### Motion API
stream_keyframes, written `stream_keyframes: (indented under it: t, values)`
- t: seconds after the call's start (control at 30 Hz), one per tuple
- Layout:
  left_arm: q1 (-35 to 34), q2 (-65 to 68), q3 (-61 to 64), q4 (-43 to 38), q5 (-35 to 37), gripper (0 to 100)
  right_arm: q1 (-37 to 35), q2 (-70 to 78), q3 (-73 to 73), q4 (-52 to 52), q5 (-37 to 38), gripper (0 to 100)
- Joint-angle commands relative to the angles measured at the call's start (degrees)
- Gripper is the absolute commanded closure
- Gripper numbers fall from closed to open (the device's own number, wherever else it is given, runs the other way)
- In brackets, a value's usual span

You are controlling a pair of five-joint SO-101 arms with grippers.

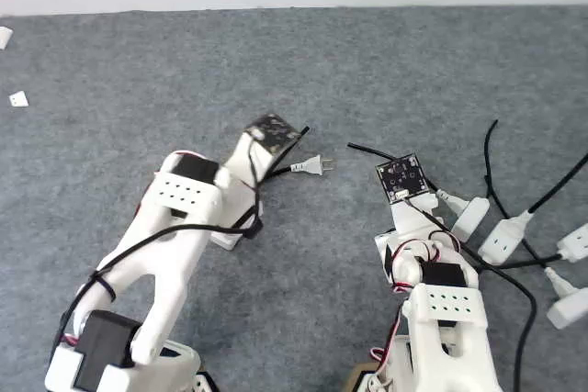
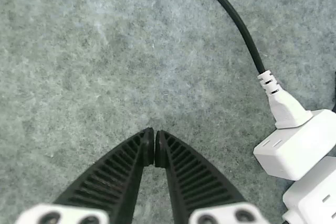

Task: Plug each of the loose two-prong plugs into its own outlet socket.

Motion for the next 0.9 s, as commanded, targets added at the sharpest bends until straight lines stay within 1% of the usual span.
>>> stream_keyframes:
  t: [0.0,0.07,0.17,0.27,0.4,0.57,0.73,0.8,0.87]
  values:
    - [1.67,-0.09,-4.70,-4.92,-0.35,78,-0.66,-1.19,-0.44,-1.19,0.79,99.0]
    - [1.58,2.20,-8.57,-5.10,-0.53,77,-0.66,-1.19,-0.44,-1.10,0.79,99.0]
    - [1.23,9.76,-15.87,-5.01,-0.97,76,-0.57,-1.27,-0.44,-1.10,0.79,99.0]
    - [0.88,18.99,-22.90,-5.01,-4.75,76,-0.57,-1.27,-0.44,-1.10,0.79,99.0]
    - [-0.79,27.60,-29.76,-5.01,-5.89,76,-0.31,-1.45,-0.44,-1.01,0.79,99.0]
    - [-2.73,31.74,-33.10,-5.36,-5.98,76,-0.31,-1.45,-0.44,-1.01,0.79,99.0]
    - [-2.20,34.64,-33.80,-5.45,-6.07,77,-0.31,-1.54,-0.44,-1.01,0.79,99.0]
    - [-1.58,35.34,-33.80,-5.45,-6.07,80,-0.31,-1.54,-0.44,-1.01,0.79,99.0]
    - [-0.88,35.69,-33.80,-5.45,-6.07,86,-0.22,-1.54,-0.44,-1.01,0.79,99.0]
